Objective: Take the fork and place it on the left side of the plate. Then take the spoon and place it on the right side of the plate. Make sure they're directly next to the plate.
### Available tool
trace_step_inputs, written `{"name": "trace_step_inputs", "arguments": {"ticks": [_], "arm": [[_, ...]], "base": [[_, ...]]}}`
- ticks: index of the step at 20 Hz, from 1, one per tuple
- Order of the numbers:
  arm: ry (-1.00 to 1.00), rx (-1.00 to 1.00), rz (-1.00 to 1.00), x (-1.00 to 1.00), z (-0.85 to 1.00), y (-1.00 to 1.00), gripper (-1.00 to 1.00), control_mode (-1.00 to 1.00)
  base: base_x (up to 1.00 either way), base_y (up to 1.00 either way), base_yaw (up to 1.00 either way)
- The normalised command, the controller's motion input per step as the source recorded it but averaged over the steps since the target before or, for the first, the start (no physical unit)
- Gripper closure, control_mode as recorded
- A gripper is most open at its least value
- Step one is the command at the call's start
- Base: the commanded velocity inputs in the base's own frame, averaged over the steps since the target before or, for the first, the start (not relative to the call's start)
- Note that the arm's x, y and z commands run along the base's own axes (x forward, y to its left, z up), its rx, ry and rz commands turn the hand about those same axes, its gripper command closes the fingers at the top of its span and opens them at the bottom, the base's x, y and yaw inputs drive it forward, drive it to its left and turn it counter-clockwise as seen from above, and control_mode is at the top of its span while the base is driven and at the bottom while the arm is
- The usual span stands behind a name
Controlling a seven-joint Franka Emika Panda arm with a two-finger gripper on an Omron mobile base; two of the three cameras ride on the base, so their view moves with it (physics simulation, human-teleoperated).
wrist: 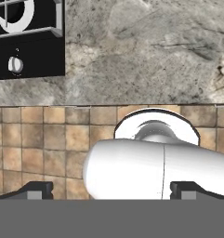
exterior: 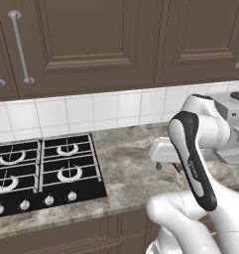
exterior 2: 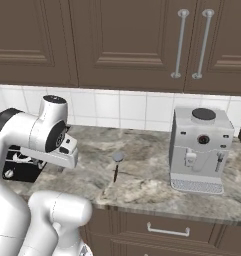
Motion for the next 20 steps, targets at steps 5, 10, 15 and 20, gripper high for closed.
{"name": "trace_step_inputs", "arguments": {"ticks": [5, 10, 15, 20], "arm": [[0.00, 0.00, 0.00, 0.00, 0.00, 0.00, -1.00, 1.00], [0.00, 0.00, 0.00, 0.00, 0.00, 0.00, -1.00, -1.00], [0.00, 0.00, 0.00, 0.00, 0.00, 0.00, -1.00, -1.00], [-0.01, -0.02, 0.02, -0.02, -0.05, -0.04, -1.00, -1.00]], "base": [[0.00, 0.00, 0.00], [0.00, 0.00, 0.00], [0.00, 0.00, 0.00], [0.00, 0.00, 0.00]]}}
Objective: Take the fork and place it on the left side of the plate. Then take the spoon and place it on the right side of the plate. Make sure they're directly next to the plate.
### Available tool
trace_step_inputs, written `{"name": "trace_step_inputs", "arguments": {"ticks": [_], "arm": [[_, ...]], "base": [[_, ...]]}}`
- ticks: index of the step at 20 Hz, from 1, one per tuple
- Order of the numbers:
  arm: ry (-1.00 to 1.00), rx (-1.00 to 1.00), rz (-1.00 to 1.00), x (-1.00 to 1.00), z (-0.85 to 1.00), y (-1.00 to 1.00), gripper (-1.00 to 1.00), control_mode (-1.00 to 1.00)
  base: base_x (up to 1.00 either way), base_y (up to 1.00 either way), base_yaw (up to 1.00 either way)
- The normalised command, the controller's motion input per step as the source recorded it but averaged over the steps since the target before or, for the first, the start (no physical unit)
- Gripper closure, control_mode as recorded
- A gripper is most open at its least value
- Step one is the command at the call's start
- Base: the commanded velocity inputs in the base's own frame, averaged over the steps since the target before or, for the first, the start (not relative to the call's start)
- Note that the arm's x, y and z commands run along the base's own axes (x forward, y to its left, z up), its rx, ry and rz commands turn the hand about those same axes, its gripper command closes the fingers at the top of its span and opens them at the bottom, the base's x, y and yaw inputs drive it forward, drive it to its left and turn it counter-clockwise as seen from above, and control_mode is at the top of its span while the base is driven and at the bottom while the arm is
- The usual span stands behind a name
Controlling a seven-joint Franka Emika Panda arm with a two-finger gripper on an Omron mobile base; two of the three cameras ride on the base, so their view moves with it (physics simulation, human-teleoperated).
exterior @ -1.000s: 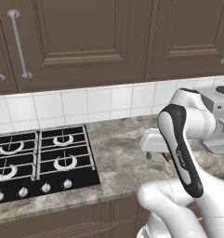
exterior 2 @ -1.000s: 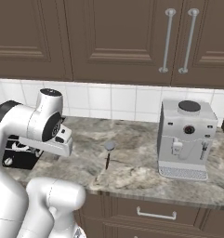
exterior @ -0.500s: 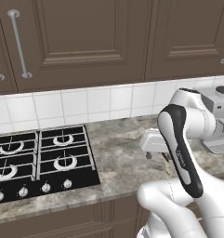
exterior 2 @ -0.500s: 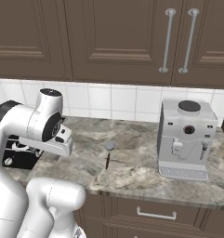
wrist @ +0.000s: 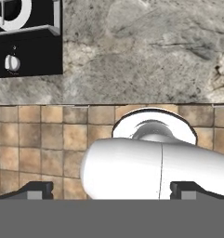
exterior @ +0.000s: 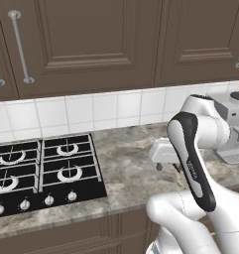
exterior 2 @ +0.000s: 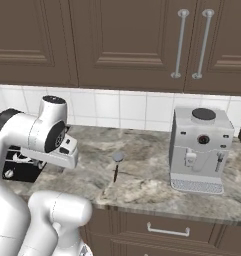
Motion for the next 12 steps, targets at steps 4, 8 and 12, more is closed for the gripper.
{"name": "trace_step_inputs", "arguments": {"ticks": [4, 8, 12], "arm": [[-0.08, 0.00, 0.14, 0.12, -0.16, -0.44, -1.00, -1.00], [-0.08, -0.02, 0.20, 0.08, -0.22, -0.54, -1.00, -1.00], [-0.05, 0.00, 0.21, 0.26, -0.25, -0.59, -1.00, -1.00]], "base": [[0.00, 0.00, 0.00], [0.00, 0.00, 0.00], [0.00, 0.00, 0.00]]}}
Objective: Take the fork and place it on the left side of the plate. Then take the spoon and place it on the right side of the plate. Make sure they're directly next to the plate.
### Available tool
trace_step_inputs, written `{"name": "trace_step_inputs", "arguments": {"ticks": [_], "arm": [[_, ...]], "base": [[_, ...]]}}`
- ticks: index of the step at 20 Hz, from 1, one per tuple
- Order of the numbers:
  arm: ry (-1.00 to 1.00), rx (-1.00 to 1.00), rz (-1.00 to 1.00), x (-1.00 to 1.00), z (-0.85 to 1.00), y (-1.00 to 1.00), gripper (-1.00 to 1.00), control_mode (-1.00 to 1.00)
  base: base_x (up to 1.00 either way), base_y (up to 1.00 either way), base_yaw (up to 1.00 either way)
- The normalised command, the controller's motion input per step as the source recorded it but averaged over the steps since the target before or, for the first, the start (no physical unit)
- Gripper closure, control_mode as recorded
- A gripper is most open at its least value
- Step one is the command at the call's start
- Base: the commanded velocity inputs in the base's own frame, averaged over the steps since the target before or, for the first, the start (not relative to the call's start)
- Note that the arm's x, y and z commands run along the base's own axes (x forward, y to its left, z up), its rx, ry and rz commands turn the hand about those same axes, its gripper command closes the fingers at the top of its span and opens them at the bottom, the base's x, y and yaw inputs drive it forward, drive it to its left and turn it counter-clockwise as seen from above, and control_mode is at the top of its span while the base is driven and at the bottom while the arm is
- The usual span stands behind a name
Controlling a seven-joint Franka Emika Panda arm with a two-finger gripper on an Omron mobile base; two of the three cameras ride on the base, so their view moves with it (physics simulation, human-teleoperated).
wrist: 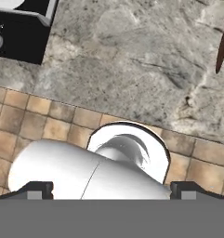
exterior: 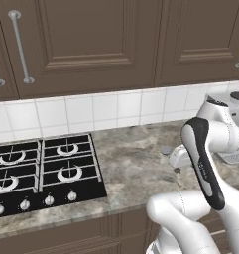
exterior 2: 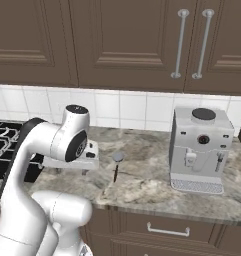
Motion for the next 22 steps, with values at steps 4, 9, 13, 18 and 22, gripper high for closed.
{"name": "trace_step_inputs", "arguments": {"ticks": [4, 9, 13, 18, 22], "arm": [[-0.06, 0.03, 0.15, 0.44, -0.16, -0.53, -1.00, -1.00], [-0.17, 0.01, 0.10, 0.52, -0.23, -0.40, -1.00, -1.00], [-0.10, 0.00, 0.07, 0.39, -0.32, -0.39, -1.00, -1.00], [0.02, 0.00, -0.02, 0.18, -0.20, -0.25, -1.00, -1.00], [0.01, 0.00, -0.21, 0.66, -0.23, -0.16, -1.00, -1.00]], "base": [[0.00, 0.00, 0.00], [0.00, 0.00, 0.00], [0.00, 0.00, 0.00], [0.00, 0.00, 0.00], [0.00, 0.00, 0.00]]}}
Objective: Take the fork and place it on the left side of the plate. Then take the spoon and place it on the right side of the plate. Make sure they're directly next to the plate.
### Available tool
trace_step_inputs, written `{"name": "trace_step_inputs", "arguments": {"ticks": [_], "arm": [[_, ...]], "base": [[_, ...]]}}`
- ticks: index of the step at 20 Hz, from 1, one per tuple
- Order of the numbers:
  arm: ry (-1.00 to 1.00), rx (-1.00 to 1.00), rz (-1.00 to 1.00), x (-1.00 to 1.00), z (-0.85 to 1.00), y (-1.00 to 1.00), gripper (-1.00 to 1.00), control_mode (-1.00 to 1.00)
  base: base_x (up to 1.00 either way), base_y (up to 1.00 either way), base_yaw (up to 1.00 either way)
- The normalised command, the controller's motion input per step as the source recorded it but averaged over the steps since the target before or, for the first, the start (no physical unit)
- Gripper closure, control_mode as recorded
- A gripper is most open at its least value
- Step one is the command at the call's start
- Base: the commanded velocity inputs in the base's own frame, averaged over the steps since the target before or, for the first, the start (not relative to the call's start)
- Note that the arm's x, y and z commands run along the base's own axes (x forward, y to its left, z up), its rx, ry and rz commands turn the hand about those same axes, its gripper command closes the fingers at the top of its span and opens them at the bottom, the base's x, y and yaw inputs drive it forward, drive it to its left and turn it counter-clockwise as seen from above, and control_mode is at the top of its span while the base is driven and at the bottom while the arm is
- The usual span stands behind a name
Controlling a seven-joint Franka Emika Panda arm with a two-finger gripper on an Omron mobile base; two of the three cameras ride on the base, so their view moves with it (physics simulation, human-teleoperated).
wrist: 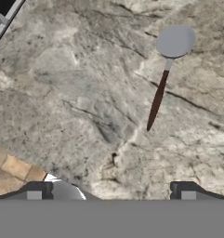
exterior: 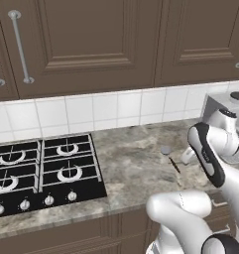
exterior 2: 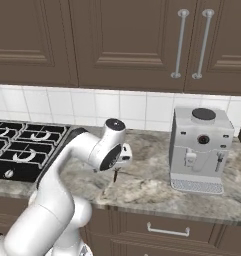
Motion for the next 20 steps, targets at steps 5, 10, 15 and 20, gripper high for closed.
{"name": "trace_step_inputs", "arguments": {"ticks": [5, 10, 15, 20], "arm": [[0.00, 0.00, -0.28, 0.67, -0.22, -0.01, -1.00, -1.00], [0.00, 0.00, -0.25, 0.63, -0.29, 0.01, -1.00, -1.00], [0.00, -0.01, -0.13, 0.50, -0.39, 0.01, -1.00, -1.00], [-0.01, -0.05, -0.02, 0.39, -0.44, 0.01, -1.00, -1.00]], "base": [[0.00, 0.00, 0.00], [0.00, 0.00, 0.00], [0.00, 0.00, 0.00], [0.00, 0.00, 0.00]]}}
